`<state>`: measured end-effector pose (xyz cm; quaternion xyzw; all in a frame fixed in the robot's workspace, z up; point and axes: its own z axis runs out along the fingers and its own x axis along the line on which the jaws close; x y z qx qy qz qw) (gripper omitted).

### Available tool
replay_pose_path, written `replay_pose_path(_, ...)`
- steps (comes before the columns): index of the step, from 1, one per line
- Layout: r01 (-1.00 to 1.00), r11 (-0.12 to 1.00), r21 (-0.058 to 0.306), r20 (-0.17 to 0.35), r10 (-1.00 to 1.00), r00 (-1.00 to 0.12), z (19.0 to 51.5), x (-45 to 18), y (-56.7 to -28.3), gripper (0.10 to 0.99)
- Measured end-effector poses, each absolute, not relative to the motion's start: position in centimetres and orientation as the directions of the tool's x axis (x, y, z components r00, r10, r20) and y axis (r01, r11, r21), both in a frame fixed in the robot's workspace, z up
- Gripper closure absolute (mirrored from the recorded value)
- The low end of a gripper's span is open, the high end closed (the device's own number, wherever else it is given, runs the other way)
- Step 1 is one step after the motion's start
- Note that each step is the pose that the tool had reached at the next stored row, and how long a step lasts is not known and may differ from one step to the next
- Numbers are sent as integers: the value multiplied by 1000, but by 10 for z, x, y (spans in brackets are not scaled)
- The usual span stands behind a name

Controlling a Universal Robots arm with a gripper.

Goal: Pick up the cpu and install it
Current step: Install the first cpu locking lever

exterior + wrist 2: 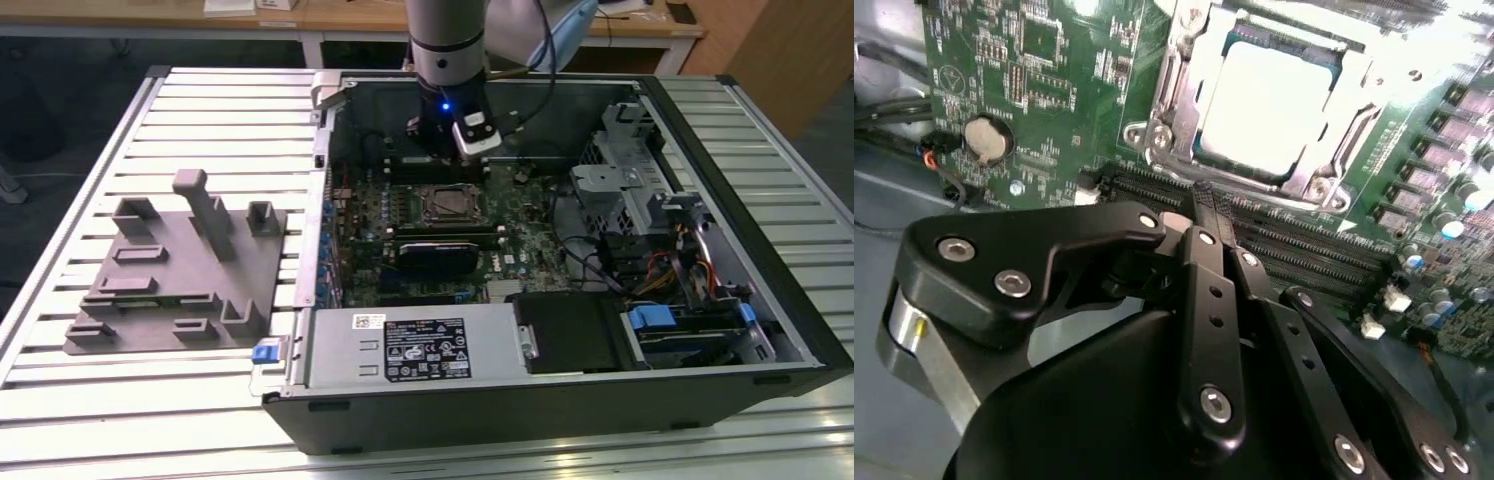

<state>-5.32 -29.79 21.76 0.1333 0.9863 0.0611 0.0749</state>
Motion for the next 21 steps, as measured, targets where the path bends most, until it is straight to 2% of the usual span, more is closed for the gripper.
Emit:
replay_pose_path(3, 255, 962, 96, -140, 266, -954, 218, -53, -298, 980)
replay_pose_path(7, 255, 965, 58, -141, 261, -955, 218, -52, -300, 980)
replay_pose_path(21, 257, 966, 6, -105, 256, -961, 215, -51, -316, 980)
